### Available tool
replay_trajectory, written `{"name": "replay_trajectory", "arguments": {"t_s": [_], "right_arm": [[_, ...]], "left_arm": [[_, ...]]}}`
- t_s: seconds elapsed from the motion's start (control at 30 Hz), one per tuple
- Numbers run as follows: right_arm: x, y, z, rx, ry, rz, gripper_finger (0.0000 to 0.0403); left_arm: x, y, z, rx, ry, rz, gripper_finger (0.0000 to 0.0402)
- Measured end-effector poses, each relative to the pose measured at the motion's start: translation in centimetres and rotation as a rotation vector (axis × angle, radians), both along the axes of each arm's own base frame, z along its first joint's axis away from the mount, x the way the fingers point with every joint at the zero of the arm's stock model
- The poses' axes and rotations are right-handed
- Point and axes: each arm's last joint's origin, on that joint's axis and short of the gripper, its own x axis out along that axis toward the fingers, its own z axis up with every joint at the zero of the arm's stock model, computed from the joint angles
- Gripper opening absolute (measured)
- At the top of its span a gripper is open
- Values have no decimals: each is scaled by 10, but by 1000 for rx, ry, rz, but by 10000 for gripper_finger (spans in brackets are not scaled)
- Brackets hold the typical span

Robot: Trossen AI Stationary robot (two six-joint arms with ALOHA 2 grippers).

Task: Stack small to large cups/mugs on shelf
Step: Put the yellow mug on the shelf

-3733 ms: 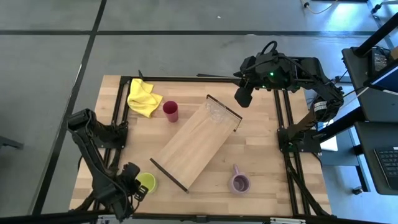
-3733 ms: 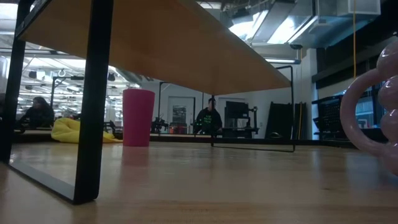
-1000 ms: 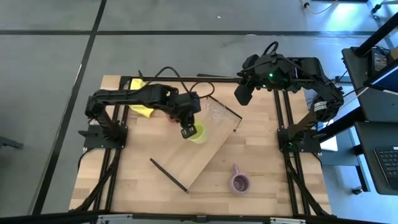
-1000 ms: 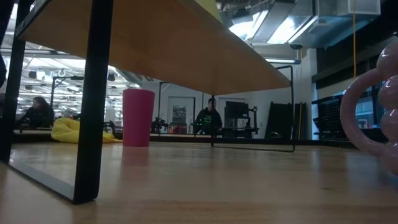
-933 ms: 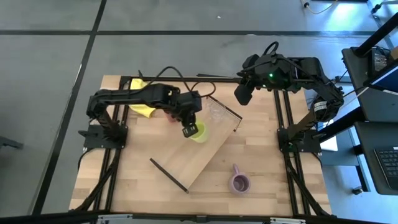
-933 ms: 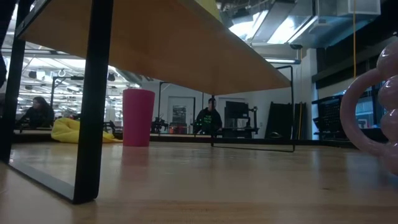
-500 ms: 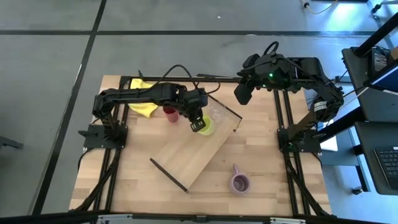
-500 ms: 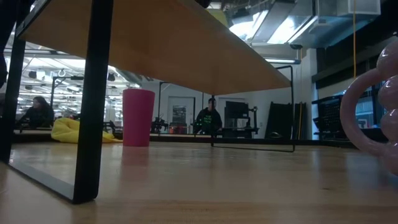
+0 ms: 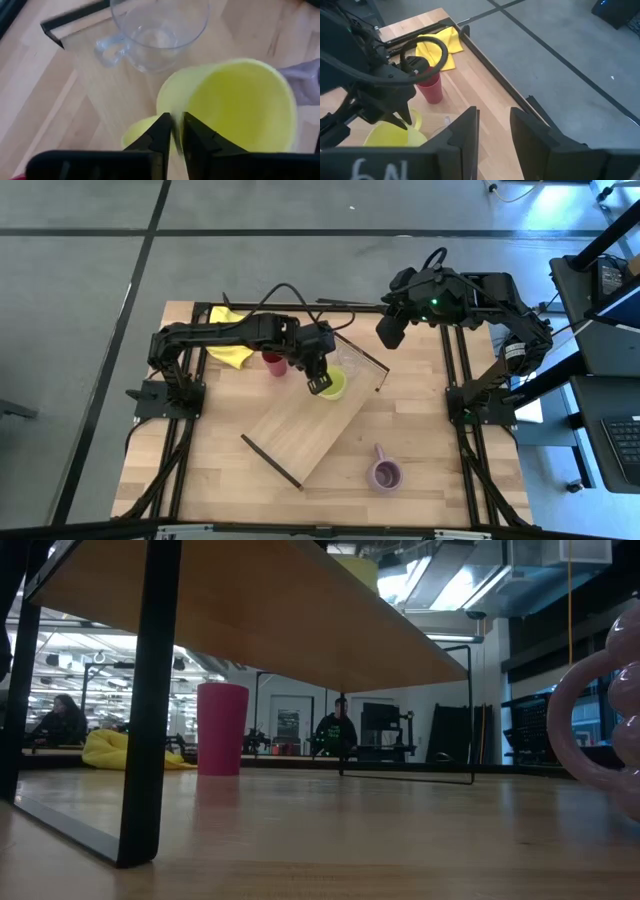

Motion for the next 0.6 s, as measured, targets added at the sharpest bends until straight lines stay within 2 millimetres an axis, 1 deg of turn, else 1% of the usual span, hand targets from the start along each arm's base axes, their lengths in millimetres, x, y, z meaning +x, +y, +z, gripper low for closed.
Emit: {"name": "replay_trajectory", "arguments": {"t_s": [0.1,0.3,0.43,0.53,0.6], "right_arm": [[0,0,0,0,4,0,120],[0,0,0,0,5,1,120],[-1,0,-1,0,11,1,120],[-2,0,-2,1,33,1,120],[-4,0,-3,-9,53,-13,120]], "left_arm": [[0,0,10,5,-39,-2,45],[-2,1,22,22,-69,-9,44],[-6,2,22,60,-19,8,44],[-16,3,21,106,55,38,44],[-20,1,25,117,55,46,44]]}}
